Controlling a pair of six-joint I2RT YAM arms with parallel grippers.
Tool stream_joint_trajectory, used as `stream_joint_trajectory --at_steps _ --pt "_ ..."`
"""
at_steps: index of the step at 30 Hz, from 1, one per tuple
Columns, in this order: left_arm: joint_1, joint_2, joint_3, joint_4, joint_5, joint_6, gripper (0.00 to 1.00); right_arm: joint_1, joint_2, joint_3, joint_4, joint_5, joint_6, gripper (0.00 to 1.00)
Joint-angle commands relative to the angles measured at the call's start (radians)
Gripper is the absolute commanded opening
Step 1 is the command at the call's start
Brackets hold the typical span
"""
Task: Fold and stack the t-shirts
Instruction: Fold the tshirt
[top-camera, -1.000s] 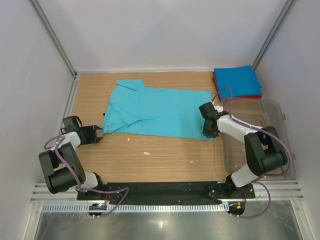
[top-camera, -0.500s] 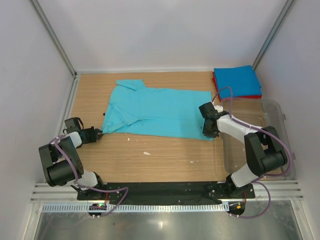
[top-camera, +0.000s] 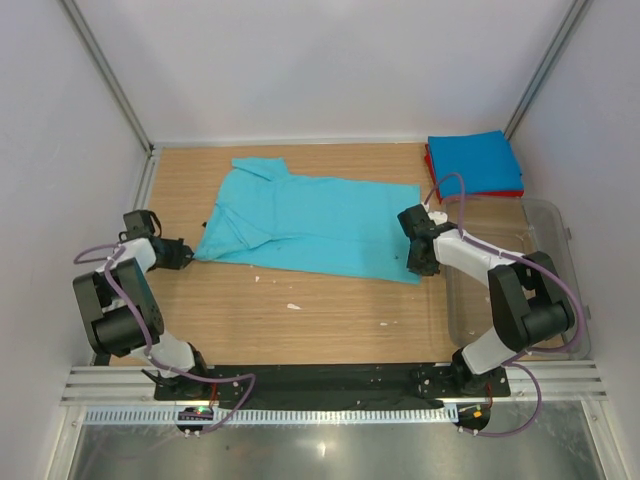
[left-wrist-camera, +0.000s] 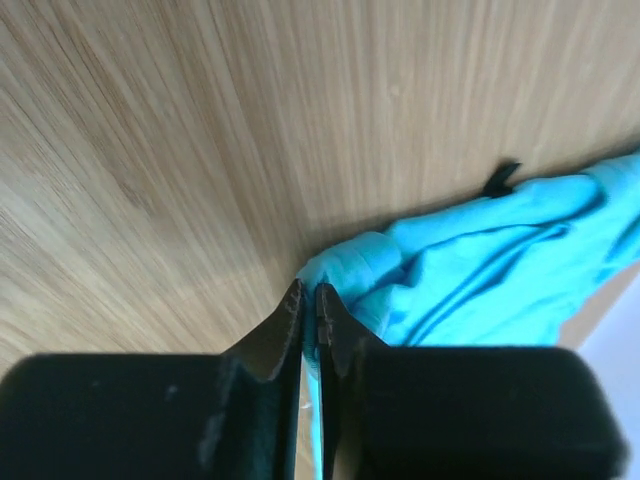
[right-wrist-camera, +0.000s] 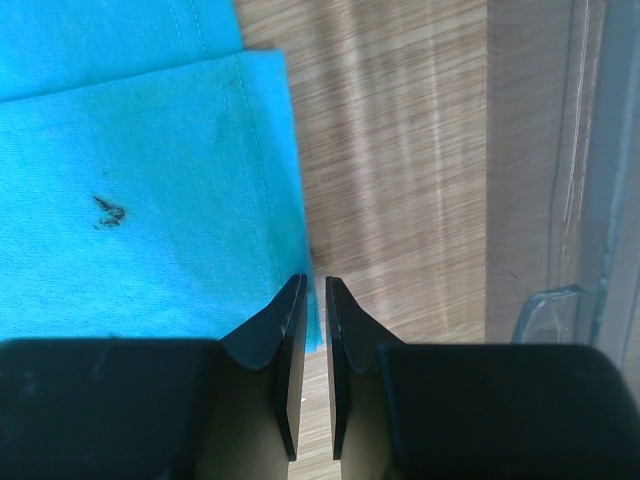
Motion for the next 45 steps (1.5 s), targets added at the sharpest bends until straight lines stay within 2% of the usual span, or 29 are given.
stream_joint_trajectory --at_steps 1,5,7,11,14,16,19,20,22,23,24,26,29,36,45 --pt "-0.017 0.04 0.042 -0.099 -0.06 0.078 0.11 0.004 -0.024 0.045 -0.023 0.024 -0.011 0.19" --pt "-0.017 0.051 0.064 -0.129 -0.086 0.084 0.23 0.022 -0.071 0.103 -0.04 0.013 -0.033 0.22" --pt "-0.015 0.051 0.088 -0.14 -0.103 0.113 0.24 0.058 -0.099 0.138 -0.032 0.017 -0.042 0.23" --pt "-0.015 0.059 0.196 -0.191 -0.149 0.201 0.3 0.182 -0.098 0.258 0.151 -0.055 -0.145 0.24" --pt "-0.015 0.067 0.243 -0.174 -0.137 0.238 0.31 0.32 -0.033 0.348 0.317 -0.026 -0.232 0.28" --pt "-0.015 0.076 0.26 -0.14 -0.094 0.26 0.31 0.418 0.034 0.416 0.374 -0.009 -0.344 0.32" --pt "-0.017 0.12 0.283 -0.076 -0.02 0.282 0.32 0.476 0.246 0.636 0.359 -0.012 -0.433 0.34" --pt "-0.015 0.136 0.288 -0.054 0.051 0.299 0.31 0.502 0.352 0.762 0.327 -0.012 -0.442 0.34" --pt "-0.017 0.189 0.324 -0.03 0.104 0.317 0.31 0.521 0.471 0.887 0.284 0.008 -0.456 0.34" --pt "-0.017 0.203 0.337 -0.031 0.119 0.336 0.31 0.533 0.522 1.007 0.267 0.019 -0.455 0.34" --pt "-0.015 0.235 0.351 -0.033 0.145 0.343 0.31 0.538 0.627 1.068 0.254 0.023 -0.452 0.34" --pt "-0.018 0.261 0.383 -0.042 0.162 0.363 0.31 0.547 0.717 1.219 0.22 0.004 -0.453 0.34" --pt "-0.023 0.315 0.423 -0.063 0.192 0.405 0.31 0.567 0.832 1.341 0.226 -0.036 -0.468 0.35" --pt "-0.048 0.37 0.455 -0.079 0.207 0.449 0.33 0.587 0.923 1.375 0.362 -0.119 -0.481 0.44" --pt "-0.069 0.377 0.454 -0.109 0.182 0.474 0.25 0.631 0.987 1.375 0.44 -0.104 -0.544 0.48"
